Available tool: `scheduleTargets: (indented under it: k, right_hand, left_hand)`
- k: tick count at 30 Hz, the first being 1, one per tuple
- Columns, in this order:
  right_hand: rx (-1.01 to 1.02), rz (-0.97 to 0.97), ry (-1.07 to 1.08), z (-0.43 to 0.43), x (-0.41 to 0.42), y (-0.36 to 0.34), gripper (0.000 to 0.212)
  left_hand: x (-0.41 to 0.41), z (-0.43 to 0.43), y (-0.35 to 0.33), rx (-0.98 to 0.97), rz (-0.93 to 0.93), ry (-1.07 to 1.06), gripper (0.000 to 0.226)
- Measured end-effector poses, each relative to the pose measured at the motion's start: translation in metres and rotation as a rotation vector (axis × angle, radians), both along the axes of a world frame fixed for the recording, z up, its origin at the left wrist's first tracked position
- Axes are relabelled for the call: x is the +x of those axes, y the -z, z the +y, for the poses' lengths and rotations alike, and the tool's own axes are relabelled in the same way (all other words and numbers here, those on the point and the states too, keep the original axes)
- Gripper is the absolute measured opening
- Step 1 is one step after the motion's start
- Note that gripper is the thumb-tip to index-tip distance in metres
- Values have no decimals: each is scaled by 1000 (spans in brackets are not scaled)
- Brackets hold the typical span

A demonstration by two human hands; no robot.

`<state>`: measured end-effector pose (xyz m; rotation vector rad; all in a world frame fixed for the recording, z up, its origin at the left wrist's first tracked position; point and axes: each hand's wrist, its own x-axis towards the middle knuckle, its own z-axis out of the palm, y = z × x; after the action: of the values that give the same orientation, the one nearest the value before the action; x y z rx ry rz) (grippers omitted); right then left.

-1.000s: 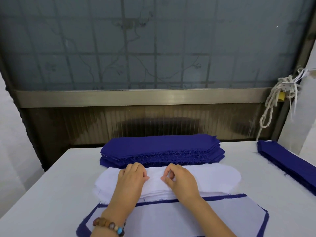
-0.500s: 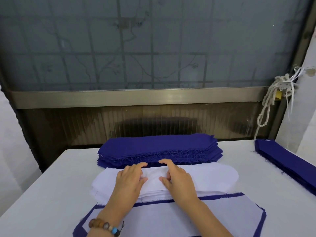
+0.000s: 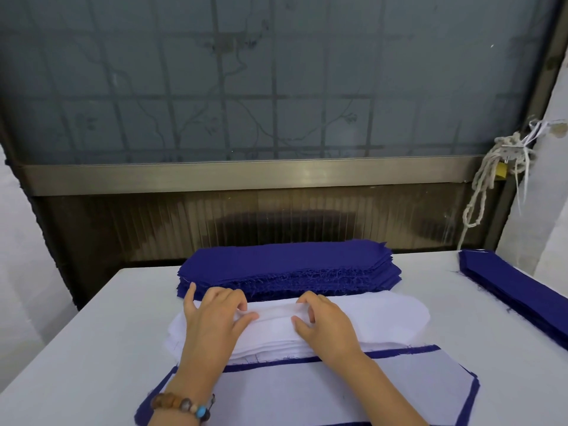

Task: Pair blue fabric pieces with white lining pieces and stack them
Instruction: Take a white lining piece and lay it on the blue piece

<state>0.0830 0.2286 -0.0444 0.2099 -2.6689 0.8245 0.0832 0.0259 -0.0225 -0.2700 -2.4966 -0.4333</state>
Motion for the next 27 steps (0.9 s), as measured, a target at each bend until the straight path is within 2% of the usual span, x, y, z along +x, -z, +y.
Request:
scheduleTargets:
  k: [4,9,13,18,22,27]
  right_hand:
    - [-35,-18,10,1,2,-2,24]
    - [-104,-25,11,3,0,-3,8]
    - [-33,-101,-61,10,-3,-9,17]
    - [-11,-318,-85,29,-8,-28,28]
    - [67,-416,-15,61,-7,-39,23]
    - [102,-408,150,106,-2,-36,18]
  left_hand:
    - [-6,-10,4,6,-44,-42,19]
    - [-4,-16,8,38,-164,11,3]
    - [-4,-19,8,29,-178,11,4]
    - [-3,-21,11,54,-177,37,5]
    - [-3,-21,11,91,-181,57,5]
    - [-3,-20,13,107,-165,58,5]
